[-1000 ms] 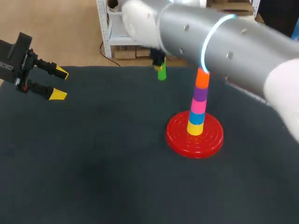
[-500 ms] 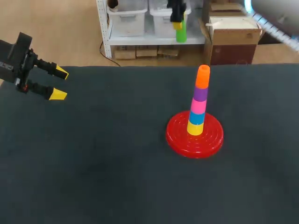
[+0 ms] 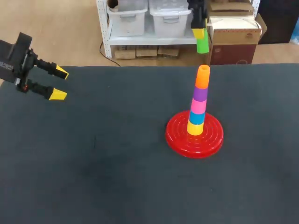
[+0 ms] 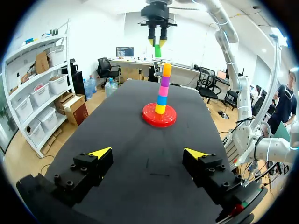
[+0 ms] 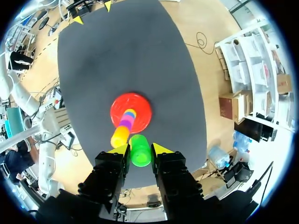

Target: Pick up and stack the cylinders on the red base in this order: pink,purple,orange,green

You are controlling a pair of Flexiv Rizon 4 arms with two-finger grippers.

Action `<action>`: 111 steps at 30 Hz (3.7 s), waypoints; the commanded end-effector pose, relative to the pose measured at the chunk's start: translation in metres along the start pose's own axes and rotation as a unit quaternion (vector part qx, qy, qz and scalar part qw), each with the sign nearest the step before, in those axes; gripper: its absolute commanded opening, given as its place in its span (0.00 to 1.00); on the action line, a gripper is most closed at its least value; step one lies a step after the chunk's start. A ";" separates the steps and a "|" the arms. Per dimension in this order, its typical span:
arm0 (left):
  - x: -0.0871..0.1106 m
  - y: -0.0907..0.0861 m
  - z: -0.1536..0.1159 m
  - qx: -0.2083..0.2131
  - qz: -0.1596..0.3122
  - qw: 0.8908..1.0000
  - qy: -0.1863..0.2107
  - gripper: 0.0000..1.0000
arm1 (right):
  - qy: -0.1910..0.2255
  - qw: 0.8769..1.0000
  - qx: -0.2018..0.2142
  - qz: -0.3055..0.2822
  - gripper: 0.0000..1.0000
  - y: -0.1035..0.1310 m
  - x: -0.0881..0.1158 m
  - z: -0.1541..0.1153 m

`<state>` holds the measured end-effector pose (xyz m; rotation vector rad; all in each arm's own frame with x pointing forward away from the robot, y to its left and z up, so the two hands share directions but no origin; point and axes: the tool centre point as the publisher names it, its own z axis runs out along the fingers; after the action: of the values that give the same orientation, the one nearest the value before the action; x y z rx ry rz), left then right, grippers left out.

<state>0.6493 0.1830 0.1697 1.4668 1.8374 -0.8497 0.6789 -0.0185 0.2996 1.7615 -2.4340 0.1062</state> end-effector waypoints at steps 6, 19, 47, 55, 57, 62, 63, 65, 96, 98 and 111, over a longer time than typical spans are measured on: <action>0.001 0.000 0.000 -0.001 0.001 1.000 -0.001 1.00 | -0.242 0.954 0.175 -0.009 0.00 0.043 0.023 0.006; 0.001 0.000 0.000 -0.001 0.001 1.000 -0.001 1.00 | -0.243 0.956 0.164 -0.002 0.00 0.042 0.016 0.019; 0.001 0.000 0.000 -0.001 0.001 1.000 -0.001 1.00 | -0.158 0.983 0.070 -0.058 0.00 0.042 0.026 0.012; 0.001 0.000 0.000 -0.001 0.001 1.000 -0.001 1.00 | -0.145 0.985 0.065 -0.062 0.00 0.039 0.021 0.019; 0.001 0.000 0.000 -0.001 0.001 1.000 -0.001 1.00 | -0.142 0.986 0.061 -0.061 0.00 0.038 0.020 0.022; 0.001 0.000 0.000 -0.001 0.001 1.000 -0.001 1.00 | -0.135 0.987 0.058 -0.057 0.00 0.035 0.019 0.028; 0.001 0.000 0.000 -0.001 0.001 1.000 -0.001 1.00 | -0.134 0.988 0.058 -0.057 0.00 0.034 0.019 0.028; 0.001 0.000 0.000 -0.001 0.001 1.000 -0.001 1.00 | -0.133 0.988 0.058 -0.056 0.00 0.033 0.018 0.029; 0.001 0.000 0.000 -0.001 0.001 1.000 -0.001 1.00 | -0.103 0.991 0.032 -0.073 0.00 0.033 0.003 0.056; 0.001 0.000 0.000 -0.001 0.001 1.000 -0.001 1.00 | -0.099 0.992 0.028 -0.075 0.00 0.034 0.002 0.059; 0.001 0.000 0.000 -0.001 0.001 1.000 -0.001 1.00 | -0.105 0.991 0.035 -0.074 1.00 0.039 0.005 0.054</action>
<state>0.6493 0.1830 0.1697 1.4668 1.8374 -0.8497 0.6412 -0.0169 0.2572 2.0628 -2.4349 -0.0203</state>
